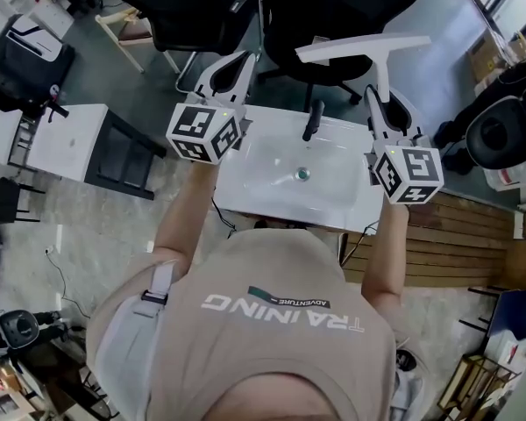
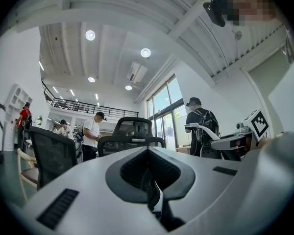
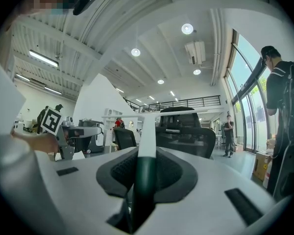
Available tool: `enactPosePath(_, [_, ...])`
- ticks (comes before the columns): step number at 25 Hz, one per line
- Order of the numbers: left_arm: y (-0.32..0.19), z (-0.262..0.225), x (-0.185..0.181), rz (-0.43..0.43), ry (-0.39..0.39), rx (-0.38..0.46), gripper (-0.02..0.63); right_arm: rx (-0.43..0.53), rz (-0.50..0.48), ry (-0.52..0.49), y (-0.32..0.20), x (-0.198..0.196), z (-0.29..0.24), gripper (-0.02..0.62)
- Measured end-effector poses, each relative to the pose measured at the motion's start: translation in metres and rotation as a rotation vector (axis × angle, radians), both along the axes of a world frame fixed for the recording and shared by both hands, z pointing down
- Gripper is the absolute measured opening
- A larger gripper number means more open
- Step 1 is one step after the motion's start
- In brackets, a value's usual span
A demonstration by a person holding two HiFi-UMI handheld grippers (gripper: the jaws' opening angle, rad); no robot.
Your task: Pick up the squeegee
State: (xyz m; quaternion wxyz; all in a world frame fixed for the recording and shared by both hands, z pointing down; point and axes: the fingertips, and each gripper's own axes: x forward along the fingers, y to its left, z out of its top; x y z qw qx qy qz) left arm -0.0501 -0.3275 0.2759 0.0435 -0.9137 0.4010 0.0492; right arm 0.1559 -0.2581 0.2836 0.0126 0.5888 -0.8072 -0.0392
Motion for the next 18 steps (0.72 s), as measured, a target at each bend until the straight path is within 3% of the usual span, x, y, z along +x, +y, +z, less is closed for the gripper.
enactPosePath(18, [-0.0065, 0.0103, -0.0020, -0.010, -0.012, -0.014, 0.012, -0.001, 0.003, -0.007, -0.0033, 0.0014, 0.0029, 0.087])
